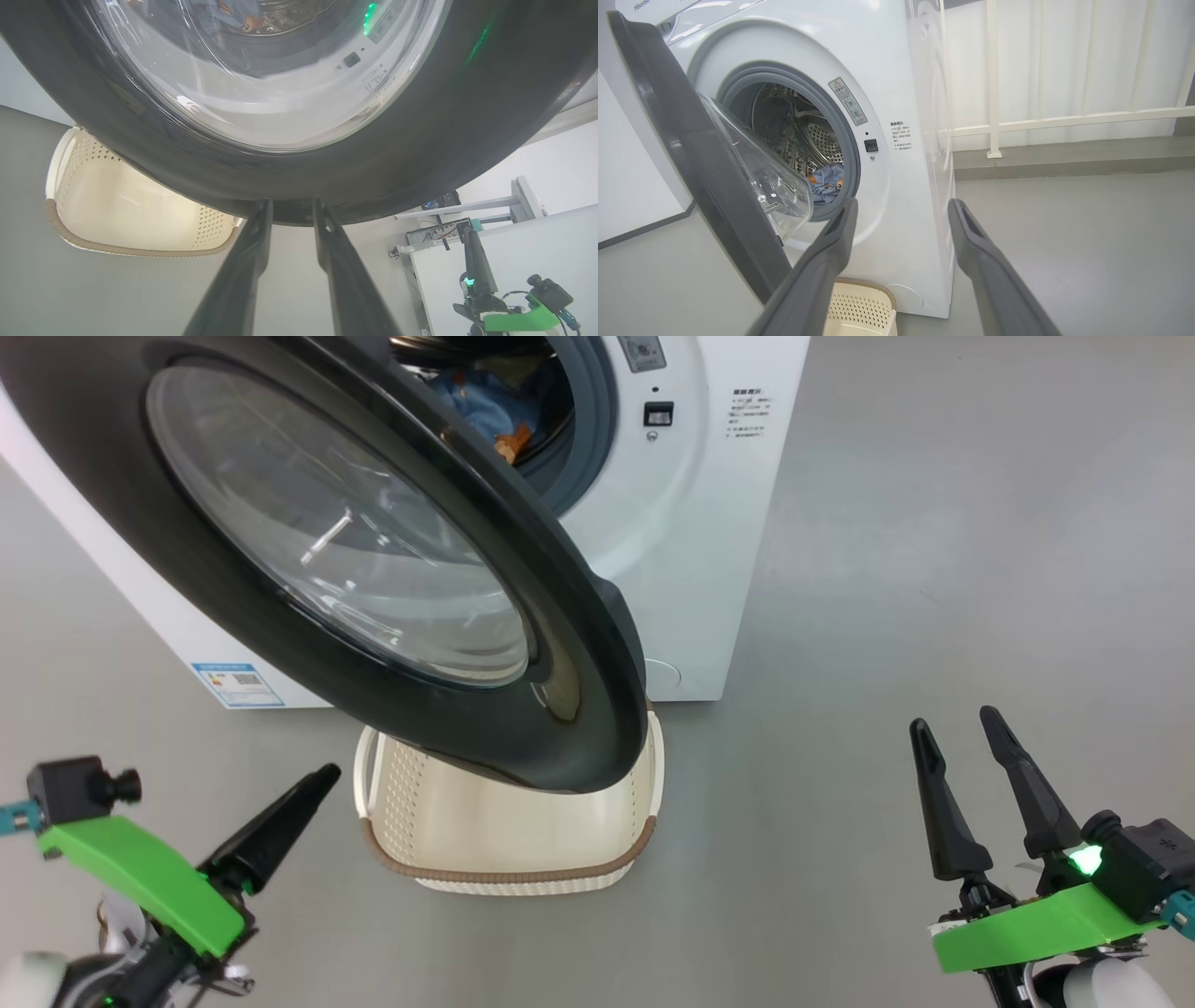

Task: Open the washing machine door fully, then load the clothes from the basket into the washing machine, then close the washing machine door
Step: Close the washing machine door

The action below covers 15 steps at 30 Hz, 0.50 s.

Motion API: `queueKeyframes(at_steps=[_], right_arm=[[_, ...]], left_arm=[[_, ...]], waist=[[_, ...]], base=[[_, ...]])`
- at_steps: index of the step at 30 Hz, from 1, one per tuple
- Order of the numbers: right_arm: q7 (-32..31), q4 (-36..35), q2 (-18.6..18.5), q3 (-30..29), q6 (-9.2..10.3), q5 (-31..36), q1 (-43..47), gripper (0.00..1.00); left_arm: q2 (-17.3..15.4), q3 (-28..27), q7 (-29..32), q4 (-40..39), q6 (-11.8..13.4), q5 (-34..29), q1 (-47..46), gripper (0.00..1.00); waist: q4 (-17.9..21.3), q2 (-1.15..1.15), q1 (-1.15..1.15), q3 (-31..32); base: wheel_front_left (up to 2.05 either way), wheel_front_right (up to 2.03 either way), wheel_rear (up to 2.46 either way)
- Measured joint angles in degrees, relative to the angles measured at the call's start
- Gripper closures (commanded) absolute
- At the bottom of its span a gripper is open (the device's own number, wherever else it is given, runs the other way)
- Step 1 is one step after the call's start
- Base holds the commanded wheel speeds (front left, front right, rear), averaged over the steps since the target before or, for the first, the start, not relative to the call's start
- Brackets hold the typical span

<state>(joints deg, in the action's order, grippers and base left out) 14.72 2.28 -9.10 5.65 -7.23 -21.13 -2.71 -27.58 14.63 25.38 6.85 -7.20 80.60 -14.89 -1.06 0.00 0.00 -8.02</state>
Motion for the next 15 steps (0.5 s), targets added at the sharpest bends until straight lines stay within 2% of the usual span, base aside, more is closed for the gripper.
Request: queueKeyframes(at_steps=[2, 3, 4, 9, 15], right_arm=[[0.0, 0.0, -0.1, 0.0, 0.00, -0.1, 0.1, 0.00], [0.0, 0.0, -0.1, 0.0, 0.00, -0.1, 0.2, 0.00], [0.0, 0.1, -0.2, 0.0, 0.00, -0.1, 0.6, 0.00], [0.0, 0.3, -0.3, -0.1, 0.00, -0.1, 1.1, 0.00], [0.0, 0.4, -0.4, -0.2, 0.00, -0.1, 1.1, 0.00]], left_arm=[[0.0, 1.1, -2.8, 0.8, 0.0, -1.2, 0.3, 0.44], [-0.2, 1.7, -4.7, 1.2, 0.0, -2.1, 0.5, 0.30], [-0.3, 2.4, -6.2, 1.5, 0.0, -2.8, 0.8, 0.30], [-0.4, 5.2, -14.5, 3.6, 0.0, -4.2, 1.3, 0.02], [-1.6, 9.0, -26.3, 7.5, 0.0, -8.0, 2.2, 0.00]], waist=[[-0.3, 0.00, 0.00, 0.1], [-0.4, 0.00, 0.00, 0.1], [-0.5, 0.00, 0.00, 0.1], [-0.8, 0.00, 0.00, 0.2], [-0.8, 0.00, 0.00, 0.4]], base=[[0.00, 0.00, 0.00], [0.00, 0.00, 0.00], [0.00, 0.00, 0.00], [0.00, 0.00, 0.00], [0.00, 0.00, 0.00]])
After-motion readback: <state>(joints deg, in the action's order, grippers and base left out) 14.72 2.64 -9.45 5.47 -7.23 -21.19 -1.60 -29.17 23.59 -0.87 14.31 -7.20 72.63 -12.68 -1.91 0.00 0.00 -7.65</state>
